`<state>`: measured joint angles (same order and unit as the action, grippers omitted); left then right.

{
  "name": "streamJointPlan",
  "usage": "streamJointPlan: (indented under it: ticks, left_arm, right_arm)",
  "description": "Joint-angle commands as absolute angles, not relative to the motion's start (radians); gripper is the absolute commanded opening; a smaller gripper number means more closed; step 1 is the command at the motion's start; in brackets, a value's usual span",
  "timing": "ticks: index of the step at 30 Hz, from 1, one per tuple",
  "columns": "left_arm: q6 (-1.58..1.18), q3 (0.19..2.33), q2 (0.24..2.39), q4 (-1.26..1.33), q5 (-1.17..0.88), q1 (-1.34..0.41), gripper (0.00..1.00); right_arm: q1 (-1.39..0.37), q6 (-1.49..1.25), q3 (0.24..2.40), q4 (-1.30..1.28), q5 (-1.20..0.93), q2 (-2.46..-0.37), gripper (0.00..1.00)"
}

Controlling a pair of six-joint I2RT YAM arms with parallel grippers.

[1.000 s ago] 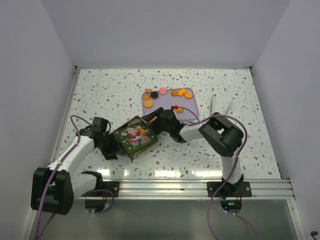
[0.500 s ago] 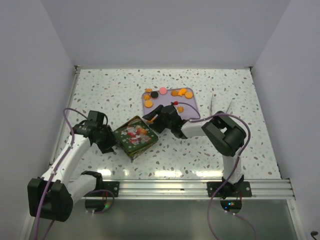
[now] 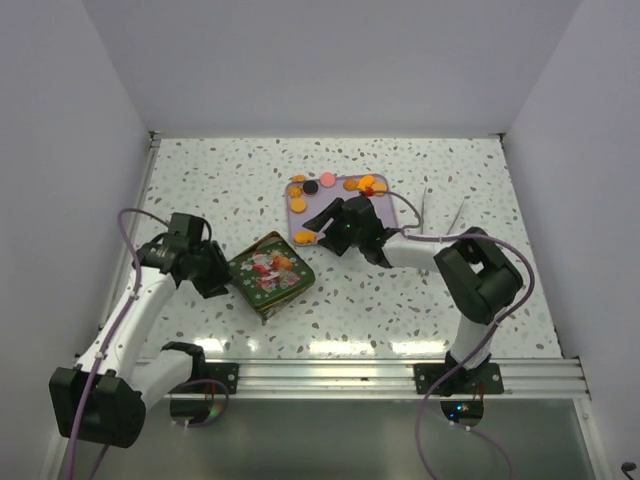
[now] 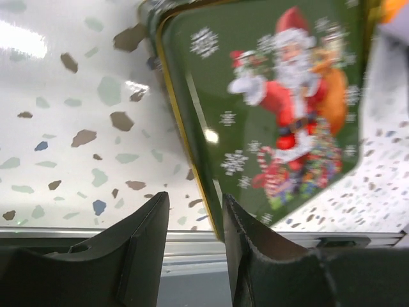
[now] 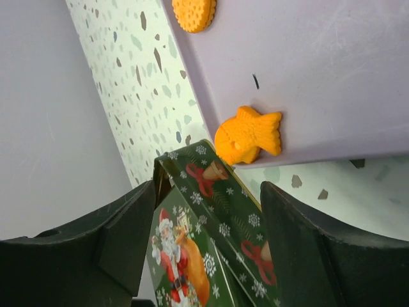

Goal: Pack the cookies

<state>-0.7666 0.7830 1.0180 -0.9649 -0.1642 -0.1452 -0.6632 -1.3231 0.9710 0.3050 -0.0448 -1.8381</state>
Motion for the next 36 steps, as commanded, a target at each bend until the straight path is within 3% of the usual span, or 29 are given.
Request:
streamJointPlan:
  ticks: [1, 19, 36]
  left_arm:
    - [-0.764, 0.917, 0.976, -0.992, -0.184, -0.146, 0.44]
    - [-0.745, 0.788, 0.969, -0.856, -0.301, -0.181, 0.43]
    - [-0.867, 0.733, 1.054, -0.738, -0.229, -0.347, 0.40]
  right_arm:
    - [-0.647, -1.243, 0.945, 0.209, -0.070, -1.735, 0.70]
    - [-0.703, -1.299, 0.764, 0.089, -0.279, -1.493, 0.63]
    - [-0.741, -1.310, 0.715, 0.112, -0.311, -1.500, 0.49]
